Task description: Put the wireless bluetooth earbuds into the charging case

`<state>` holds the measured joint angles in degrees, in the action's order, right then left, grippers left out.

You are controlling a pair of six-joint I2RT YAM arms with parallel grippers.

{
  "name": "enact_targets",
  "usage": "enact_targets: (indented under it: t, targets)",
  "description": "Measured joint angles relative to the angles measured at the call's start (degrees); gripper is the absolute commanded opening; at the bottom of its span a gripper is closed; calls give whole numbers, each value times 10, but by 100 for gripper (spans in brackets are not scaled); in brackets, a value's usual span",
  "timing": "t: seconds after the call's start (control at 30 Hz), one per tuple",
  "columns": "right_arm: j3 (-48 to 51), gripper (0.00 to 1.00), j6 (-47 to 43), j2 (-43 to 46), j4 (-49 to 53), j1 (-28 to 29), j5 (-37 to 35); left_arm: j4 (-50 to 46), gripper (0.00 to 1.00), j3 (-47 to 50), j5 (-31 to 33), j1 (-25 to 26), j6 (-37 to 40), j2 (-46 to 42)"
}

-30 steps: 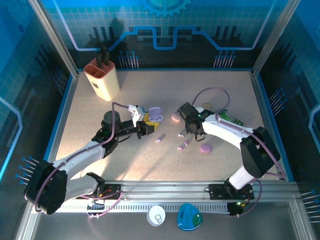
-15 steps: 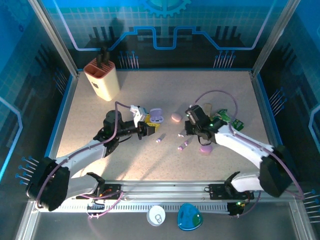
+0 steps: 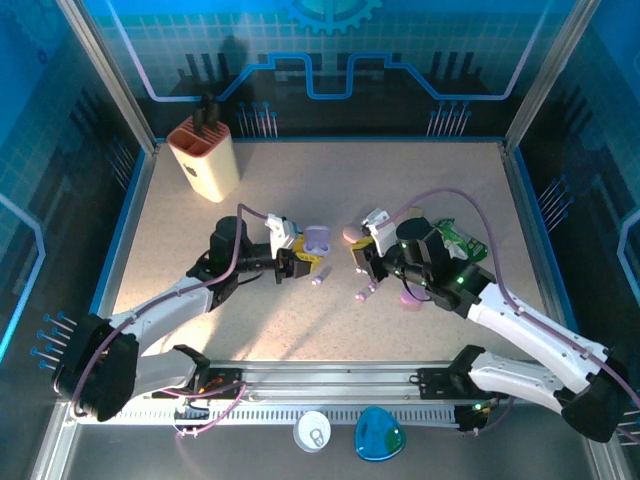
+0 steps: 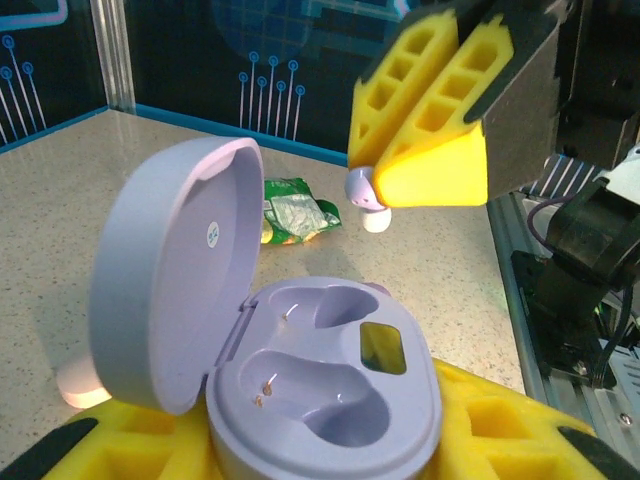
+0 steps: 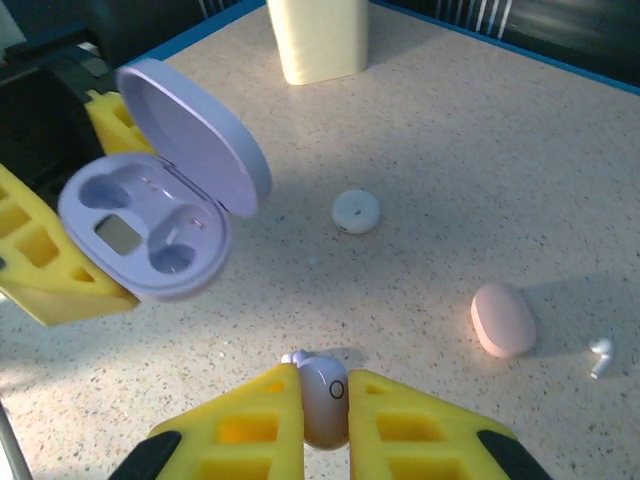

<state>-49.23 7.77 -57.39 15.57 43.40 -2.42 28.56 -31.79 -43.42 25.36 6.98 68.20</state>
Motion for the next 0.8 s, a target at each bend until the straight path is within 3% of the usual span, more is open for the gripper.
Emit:
enact_targets:
  t: [0.37,0.8]
  targets:
    - [-68,15,-38,-92,-50,44,30,-21,35,0,-6,0,9,0]
    - [-68,15,-44,-108,-49,46,28,-26,35,-9,-4,0,6,0]
